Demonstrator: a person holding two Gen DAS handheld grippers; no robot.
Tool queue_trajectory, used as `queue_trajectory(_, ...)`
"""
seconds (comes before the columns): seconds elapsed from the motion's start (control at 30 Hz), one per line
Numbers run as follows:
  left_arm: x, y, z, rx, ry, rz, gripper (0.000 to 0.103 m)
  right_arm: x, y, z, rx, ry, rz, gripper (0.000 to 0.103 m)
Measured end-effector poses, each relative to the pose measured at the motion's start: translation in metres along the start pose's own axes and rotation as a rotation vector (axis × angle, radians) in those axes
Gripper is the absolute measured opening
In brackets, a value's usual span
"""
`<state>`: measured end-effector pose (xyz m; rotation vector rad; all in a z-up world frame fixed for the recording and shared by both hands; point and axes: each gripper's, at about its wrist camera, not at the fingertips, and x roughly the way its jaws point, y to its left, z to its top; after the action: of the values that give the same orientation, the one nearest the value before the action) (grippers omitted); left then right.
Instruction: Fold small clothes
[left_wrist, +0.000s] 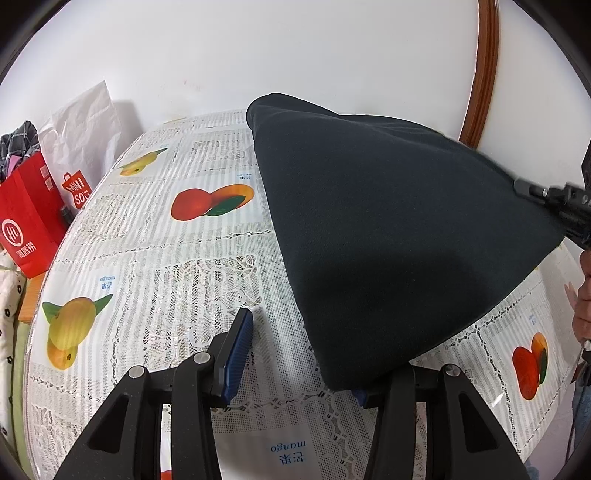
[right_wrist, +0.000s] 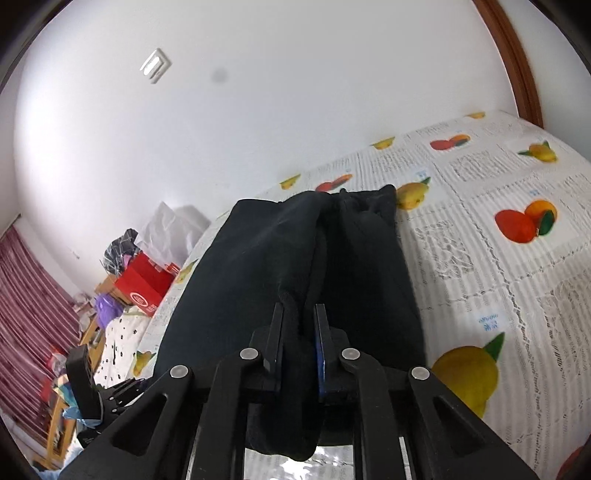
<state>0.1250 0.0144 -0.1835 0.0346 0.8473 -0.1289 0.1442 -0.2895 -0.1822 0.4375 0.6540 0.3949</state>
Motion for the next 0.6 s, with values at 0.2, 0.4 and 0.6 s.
queue_trajectory(0.2,-0.001,0.001,0.000,-0.007,-0.001,-0.013,0.045,-0.004,-0.027,0.000,0.098,0.027,-0.053,0.006)
queue_trajectory(0.4,-0.006,0.002,-0.001,-0.006,0.006,-0.071,0.061,-0.016,-0.029,-0.006,0.101,0.050,-0.001,0.048)
queue_trajectory(0.6,-0.005,-0.015,0.002,0.027,0.001,-0.082,0.061,-0.013,-0.012,-0.007,0.066,0.047,0.010,0.050)
